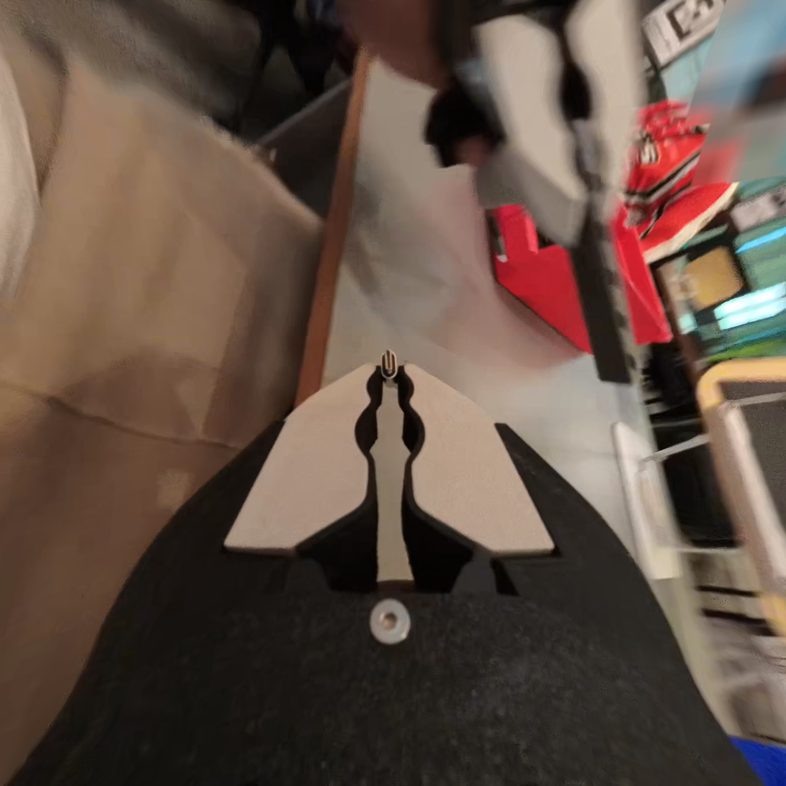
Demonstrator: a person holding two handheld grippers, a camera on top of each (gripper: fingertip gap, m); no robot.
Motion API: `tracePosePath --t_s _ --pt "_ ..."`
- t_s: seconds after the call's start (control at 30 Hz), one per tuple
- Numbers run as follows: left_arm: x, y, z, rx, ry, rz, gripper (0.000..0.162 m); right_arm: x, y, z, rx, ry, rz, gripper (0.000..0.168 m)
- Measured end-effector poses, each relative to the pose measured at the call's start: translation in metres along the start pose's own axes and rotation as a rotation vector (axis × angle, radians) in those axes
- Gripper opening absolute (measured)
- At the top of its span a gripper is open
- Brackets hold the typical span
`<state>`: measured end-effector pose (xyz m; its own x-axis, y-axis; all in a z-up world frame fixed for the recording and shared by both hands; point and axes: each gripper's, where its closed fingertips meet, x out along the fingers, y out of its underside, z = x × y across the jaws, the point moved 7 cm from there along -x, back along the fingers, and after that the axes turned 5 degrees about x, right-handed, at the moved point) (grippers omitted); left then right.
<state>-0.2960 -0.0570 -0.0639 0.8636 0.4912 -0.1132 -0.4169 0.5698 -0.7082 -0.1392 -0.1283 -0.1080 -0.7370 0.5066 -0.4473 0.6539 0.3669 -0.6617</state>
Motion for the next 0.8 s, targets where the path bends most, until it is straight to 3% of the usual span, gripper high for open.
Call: tracePosePath --t_s 0.1,0.2,0.27,0.4,0.47,0.6,0.73,0.8 --pt "0.001 -0.002 0.003 -0.007 -0.017 -0.005 0.009 -0.029 -0.003 -0.066 0.378 -0.011 -0.148 0.006" --pt "0.003 -0.001 0.006 -0.021 -0.034 -0.002 0.009 -0.061 0.003 -0.136 0.710 -0.179 -0.279 0.006" --pt "0.005 -0.001 0.008 -0.039 -0.040 -0.012 0.009 -0.080 0.002 -0.168 0.780 -0.399 -0.226 0.006" --pt "0.008 -0.001 0.011 -0.061 -0.045 -0.016 0.009 -0.094 0.000 -0.222 0.589 -0.536 0.010 0.006" --pt "0.009 0.001 0.013 -0.061 -0.051 -0.008 0.009 -0.079 0.002 -0.239 0.609 -0.650 0.111 0.006" --pt "0.010 0.005 0.016 -0.069 -0.068 0.021 0.009 -0.006 0.038 -0.235 0.622 -0.732 0.394 0.006" --pt "0.007 0.012 0.019 -0.069 -0.090 0.070 0.009 0.058 0.066 -0.207 0.678 -0.770 0.409 0.006" --pt "0.003 0.015 0.021 -0.068 -0.102 0.082 0.009 0.086 0.086 -0.200 0.668 -0.661 0.447 0.011"
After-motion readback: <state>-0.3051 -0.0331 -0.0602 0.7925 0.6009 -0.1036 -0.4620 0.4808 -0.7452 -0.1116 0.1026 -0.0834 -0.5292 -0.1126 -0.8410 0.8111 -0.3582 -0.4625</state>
